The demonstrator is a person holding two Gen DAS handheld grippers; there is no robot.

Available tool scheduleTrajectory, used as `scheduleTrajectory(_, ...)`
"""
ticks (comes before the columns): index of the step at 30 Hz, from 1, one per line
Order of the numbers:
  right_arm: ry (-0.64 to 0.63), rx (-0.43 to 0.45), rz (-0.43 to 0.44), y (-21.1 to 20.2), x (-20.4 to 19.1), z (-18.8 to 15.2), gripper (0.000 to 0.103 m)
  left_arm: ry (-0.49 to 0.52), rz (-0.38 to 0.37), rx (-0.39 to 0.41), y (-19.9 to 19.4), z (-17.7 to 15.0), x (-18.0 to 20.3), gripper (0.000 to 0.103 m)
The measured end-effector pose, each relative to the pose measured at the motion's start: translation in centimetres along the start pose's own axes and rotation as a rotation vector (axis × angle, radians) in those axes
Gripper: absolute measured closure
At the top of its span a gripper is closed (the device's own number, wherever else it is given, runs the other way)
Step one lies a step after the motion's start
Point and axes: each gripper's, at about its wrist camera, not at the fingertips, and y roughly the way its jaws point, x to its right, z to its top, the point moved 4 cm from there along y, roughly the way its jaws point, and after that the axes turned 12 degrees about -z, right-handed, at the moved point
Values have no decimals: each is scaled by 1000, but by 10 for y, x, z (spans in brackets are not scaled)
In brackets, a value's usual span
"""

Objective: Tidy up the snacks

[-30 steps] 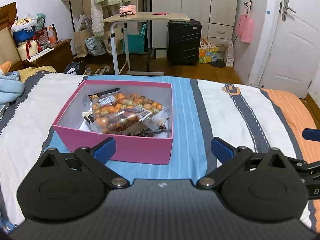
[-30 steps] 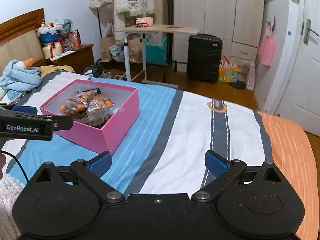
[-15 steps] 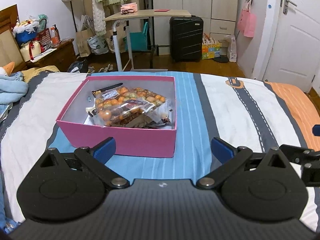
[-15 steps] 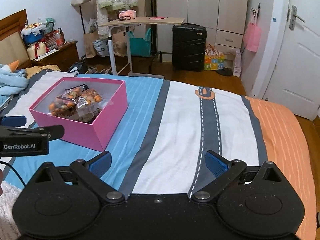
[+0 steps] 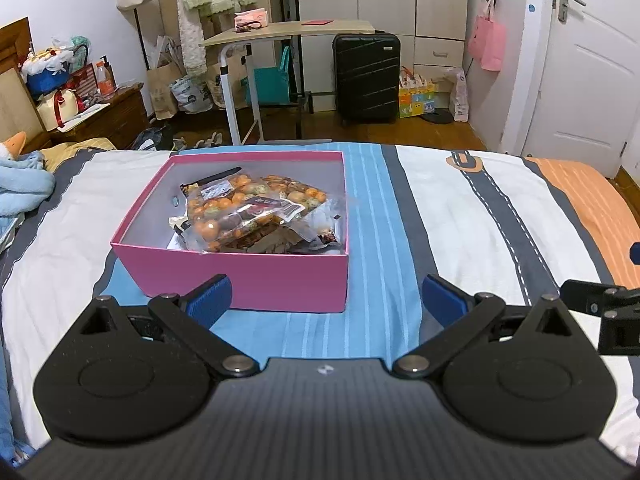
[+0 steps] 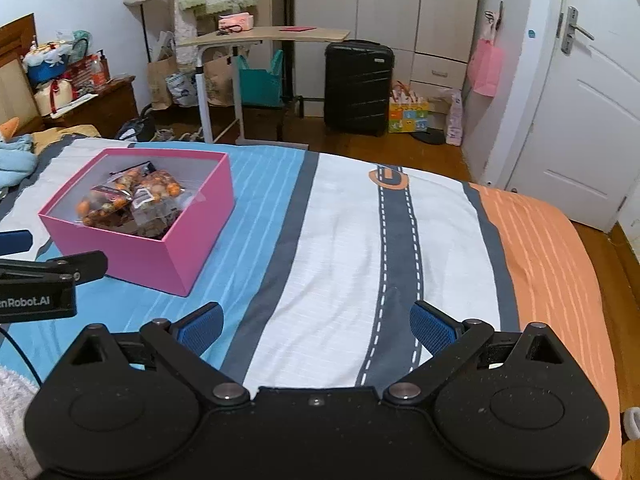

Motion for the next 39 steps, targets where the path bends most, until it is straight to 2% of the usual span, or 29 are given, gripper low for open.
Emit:
scheduleTrajectory(16, 26, 18, -82, 0, 12, -3, 2, 11, 8, 16, -2, 0, 6, 0)
scheduleTrajectory(29, 31, 14, -93, 1, 13, -3, 2, 44, 20, 29, -2, -1, 10, 0)
scheduleTrajectory(34, 39, 4, -104, 3, 14, -3, 2, 30, -20, 36, -3, -2, 8, 0)
scheduleTrajectory(39, 42, 2, -109, 4, 15, -3, 2, 28, -22, 37, -3, -3, 7, 0)
